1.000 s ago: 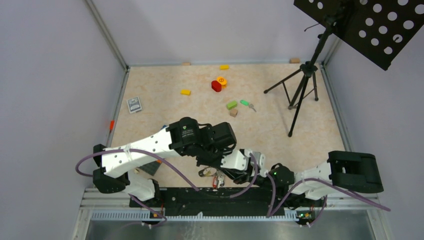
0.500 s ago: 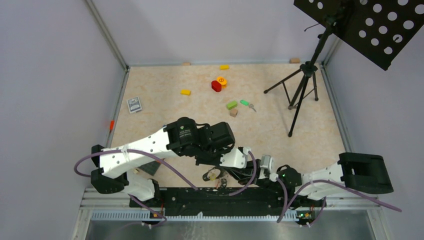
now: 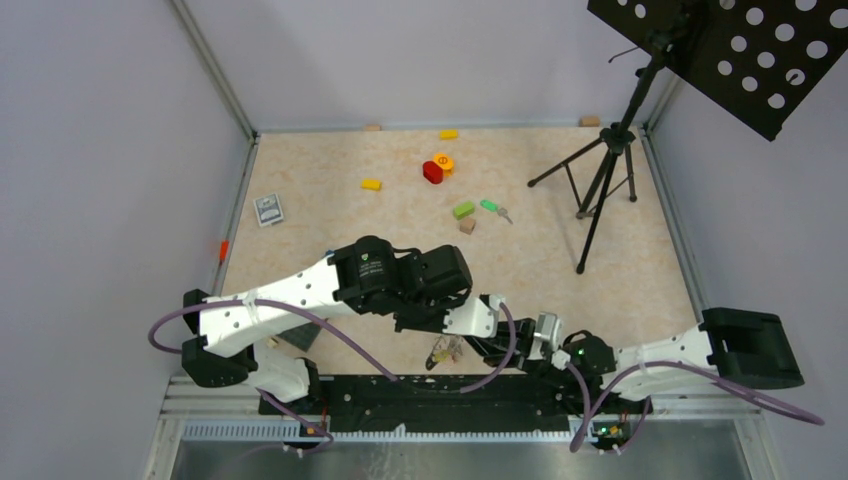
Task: Remove the keys from the keyring
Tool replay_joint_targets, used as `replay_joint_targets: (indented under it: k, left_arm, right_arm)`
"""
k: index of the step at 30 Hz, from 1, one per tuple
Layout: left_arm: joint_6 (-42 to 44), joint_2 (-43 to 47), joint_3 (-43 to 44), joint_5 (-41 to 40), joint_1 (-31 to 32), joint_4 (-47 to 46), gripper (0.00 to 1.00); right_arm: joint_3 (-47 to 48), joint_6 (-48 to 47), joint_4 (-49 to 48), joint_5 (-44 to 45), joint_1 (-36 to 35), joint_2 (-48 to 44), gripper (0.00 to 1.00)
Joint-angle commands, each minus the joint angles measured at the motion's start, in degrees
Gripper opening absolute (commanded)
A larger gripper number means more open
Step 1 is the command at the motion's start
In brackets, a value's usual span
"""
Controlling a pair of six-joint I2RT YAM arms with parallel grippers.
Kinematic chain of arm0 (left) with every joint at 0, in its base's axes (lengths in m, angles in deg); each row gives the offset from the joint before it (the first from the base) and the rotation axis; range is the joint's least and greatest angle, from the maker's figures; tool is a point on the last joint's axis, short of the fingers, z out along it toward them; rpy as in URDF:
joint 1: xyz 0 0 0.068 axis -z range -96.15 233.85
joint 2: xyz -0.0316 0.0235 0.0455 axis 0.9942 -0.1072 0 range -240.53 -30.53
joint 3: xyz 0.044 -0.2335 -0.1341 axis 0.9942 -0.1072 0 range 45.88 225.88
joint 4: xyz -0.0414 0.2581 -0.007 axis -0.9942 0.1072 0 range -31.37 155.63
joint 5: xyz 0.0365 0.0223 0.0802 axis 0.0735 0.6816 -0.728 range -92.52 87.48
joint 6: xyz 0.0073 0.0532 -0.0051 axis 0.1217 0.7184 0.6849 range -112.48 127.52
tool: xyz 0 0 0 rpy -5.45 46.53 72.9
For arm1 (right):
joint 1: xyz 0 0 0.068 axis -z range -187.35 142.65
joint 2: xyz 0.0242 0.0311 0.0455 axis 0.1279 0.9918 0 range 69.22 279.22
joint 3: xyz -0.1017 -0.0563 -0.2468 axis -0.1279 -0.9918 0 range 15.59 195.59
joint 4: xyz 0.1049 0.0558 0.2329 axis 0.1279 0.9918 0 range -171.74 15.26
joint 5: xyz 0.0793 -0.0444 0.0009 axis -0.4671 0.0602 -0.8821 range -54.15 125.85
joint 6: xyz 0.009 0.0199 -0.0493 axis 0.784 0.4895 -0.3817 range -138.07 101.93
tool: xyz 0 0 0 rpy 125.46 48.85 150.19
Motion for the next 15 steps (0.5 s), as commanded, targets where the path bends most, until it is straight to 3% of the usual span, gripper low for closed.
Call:
replay_joint_targets:
  k: [1, 10, 15]
  left_arm:
    - [-0.6, 1.0, -0.8, -1.1, -0.2, 0.4, 0.00]
    - [-0.3, 1.1, -1.3, -2.2, -0.2, -0.4, 0.00]
    - [-0.7, 1.4, -1.5, -4.8, -0.2, -2.1, 0.00]
  right_arm:
    - [0.9, -1.3, -3.8, -1.0, -1.5, -2.1, 0.00]
    - [1.1, -1.4, -3.5, -3.2, -2.0, -2.7, 0.00]
    - [2.4, -1.9, 2.1, -5.8, -2.4, -3.4, 0.00]
